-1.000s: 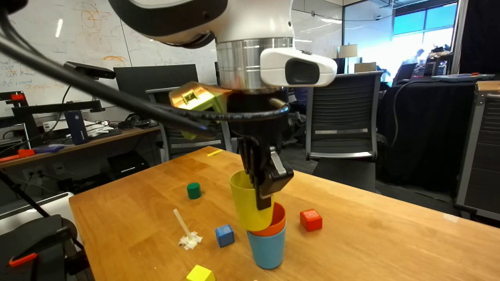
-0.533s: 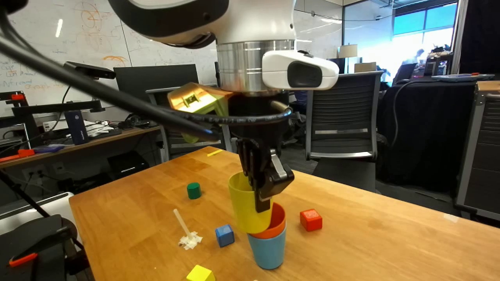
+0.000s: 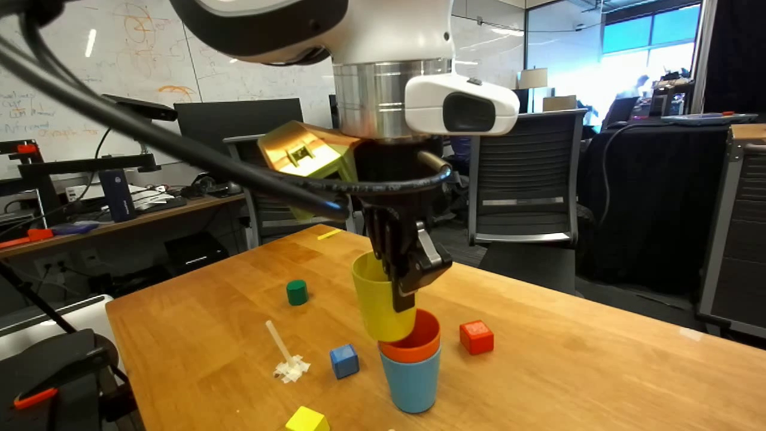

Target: Pick up the orange cup and put it inside the blue cup, then pick up the yellow cup and put it inside the orange cup

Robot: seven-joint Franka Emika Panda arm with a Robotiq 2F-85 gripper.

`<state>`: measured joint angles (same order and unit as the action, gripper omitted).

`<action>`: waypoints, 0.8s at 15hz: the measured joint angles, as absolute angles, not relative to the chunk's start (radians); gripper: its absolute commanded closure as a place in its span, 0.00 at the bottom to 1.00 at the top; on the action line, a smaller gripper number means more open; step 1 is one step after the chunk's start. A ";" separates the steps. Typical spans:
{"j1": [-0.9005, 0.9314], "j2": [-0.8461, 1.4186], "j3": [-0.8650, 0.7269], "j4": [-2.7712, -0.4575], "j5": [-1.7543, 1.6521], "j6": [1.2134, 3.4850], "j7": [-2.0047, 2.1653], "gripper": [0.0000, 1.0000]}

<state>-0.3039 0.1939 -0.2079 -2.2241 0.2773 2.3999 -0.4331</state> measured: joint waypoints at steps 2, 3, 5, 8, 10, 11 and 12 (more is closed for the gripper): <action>-0.306 0.194 -0.202 -2.218 0.339 2.400 -0.482 0.95; -0.306 0.194 -0.200 -2.215 0.361 2.400 -0.501 0.95; -0.308 0.194 -0.200 -2.210 0.384 2.400 -0.522 0.95; -0.313 0.194 -0.200 -2.207 0.385 2.402 -0.524 0.95; -0.317 0.195 -0.201 -2.207 0.385 2.405 -0.524 0.95; -0.319 0.196 -0.201 -2.207 0.385 2.405 -0.524 0.95; -0.321 0.197 -0.201 -2.206 0.385 2.407 -0.524 0.95</action>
